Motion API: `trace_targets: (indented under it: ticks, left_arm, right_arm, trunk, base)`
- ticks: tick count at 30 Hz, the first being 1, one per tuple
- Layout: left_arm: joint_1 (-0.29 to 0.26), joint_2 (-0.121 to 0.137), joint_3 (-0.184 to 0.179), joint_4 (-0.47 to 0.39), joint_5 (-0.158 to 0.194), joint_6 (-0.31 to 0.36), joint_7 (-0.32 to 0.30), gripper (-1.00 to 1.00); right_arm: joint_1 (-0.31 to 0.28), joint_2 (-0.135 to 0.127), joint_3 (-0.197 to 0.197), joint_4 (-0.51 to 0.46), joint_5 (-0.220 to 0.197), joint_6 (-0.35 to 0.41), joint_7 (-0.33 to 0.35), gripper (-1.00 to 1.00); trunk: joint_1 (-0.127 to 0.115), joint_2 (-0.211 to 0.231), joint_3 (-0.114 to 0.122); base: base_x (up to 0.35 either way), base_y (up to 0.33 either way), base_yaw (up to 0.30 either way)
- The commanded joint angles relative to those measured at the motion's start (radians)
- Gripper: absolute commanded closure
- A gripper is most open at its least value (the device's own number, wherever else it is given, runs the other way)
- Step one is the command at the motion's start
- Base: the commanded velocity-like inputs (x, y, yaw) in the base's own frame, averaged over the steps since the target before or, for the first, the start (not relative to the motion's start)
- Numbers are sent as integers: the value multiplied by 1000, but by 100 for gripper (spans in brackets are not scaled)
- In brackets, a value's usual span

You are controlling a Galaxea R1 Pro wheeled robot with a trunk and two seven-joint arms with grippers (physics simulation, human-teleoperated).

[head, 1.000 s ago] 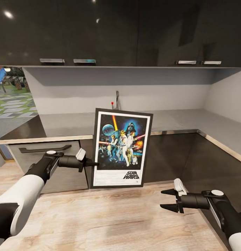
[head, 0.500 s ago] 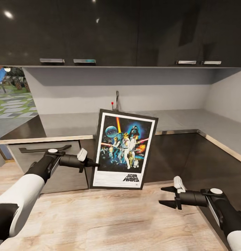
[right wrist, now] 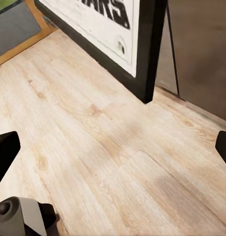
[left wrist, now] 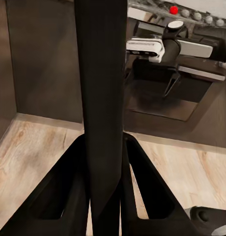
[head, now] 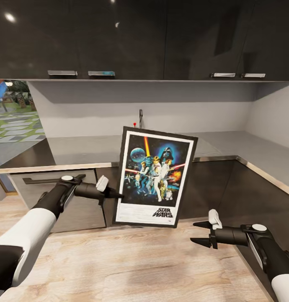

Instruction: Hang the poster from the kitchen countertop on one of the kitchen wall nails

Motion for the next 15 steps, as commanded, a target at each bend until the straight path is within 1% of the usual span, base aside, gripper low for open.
trace_targets:
  ticks: [1,2,5,15]
  left_arm:
    - [-1,1,-1,-14,19,13,-4,100]
    - [-1,1,-1,-24,34,15,-4,100]
    - [-1,1,-1,-39,53,17,-4,100]
    - [0,0,-6,-45,63,18,-4,100]
  right_arm:
    - [-1,1,-3,-1,5,10,6,-100]
    - [-1,0,-3,-1,6,9,6,-100]
    - [-1,0,-3,-1,5,9,6,-100]
    - [-1,3,-2,-1,4,9,5,-100]
  trunk:
    - [0,-1,-1]
    - [0,-1,-1]
    - [0,-1,-1]
    - [0,-1,-1]
  base:
    - [0,0,0]
    - [0,0,0]
    - [0,0,0]
    - [0,0,0]
